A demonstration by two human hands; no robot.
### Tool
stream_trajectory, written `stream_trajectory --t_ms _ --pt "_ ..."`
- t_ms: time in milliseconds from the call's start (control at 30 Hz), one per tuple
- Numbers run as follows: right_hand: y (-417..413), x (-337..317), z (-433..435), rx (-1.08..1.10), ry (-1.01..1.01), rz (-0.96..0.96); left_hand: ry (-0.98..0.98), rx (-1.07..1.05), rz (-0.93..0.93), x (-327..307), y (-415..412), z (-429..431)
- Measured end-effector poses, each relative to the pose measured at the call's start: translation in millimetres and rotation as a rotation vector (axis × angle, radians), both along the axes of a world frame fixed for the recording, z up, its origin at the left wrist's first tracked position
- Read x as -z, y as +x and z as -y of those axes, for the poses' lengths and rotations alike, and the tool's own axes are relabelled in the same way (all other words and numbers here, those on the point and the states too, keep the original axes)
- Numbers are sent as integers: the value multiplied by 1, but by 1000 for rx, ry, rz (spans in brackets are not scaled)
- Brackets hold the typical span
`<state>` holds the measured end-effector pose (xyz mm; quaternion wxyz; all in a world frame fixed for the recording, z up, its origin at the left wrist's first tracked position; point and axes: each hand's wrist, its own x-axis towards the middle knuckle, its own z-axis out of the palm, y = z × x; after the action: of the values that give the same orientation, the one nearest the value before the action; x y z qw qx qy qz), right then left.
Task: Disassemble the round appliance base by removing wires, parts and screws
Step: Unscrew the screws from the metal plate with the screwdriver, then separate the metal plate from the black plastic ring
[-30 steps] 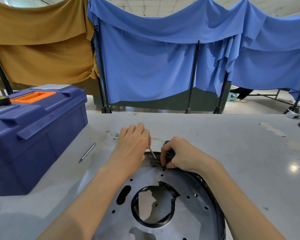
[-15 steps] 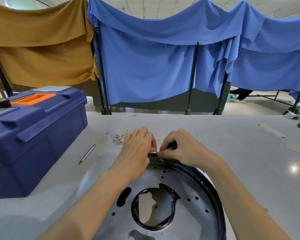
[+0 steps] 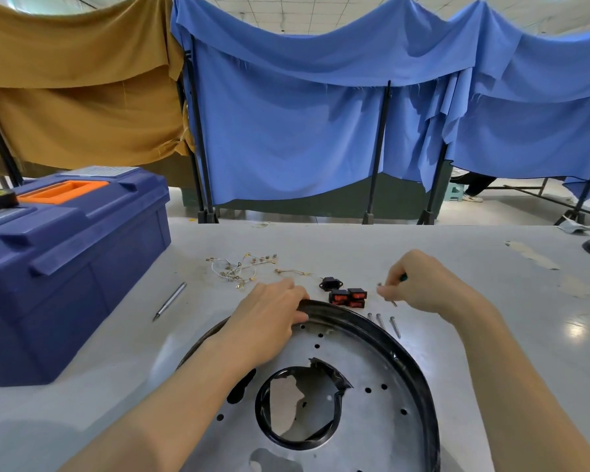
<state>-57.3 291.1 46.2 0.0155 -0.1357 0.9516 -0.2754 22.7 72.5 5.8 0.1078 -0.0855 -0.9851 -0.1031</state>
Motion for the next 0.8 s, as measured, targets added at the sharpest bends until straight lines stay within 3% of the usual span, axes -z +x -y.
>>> stream_trajectory --t_ms 300,533,800 --pt "-23 50 -8 181 312 159 -61 -36 33 1 1 -1" --pt "-26 54 -9 184 334 156 -63 -23 37 1 1 0" --pt "-15 29 -13 139 211 145 -104 -39 25 0 -2 1"
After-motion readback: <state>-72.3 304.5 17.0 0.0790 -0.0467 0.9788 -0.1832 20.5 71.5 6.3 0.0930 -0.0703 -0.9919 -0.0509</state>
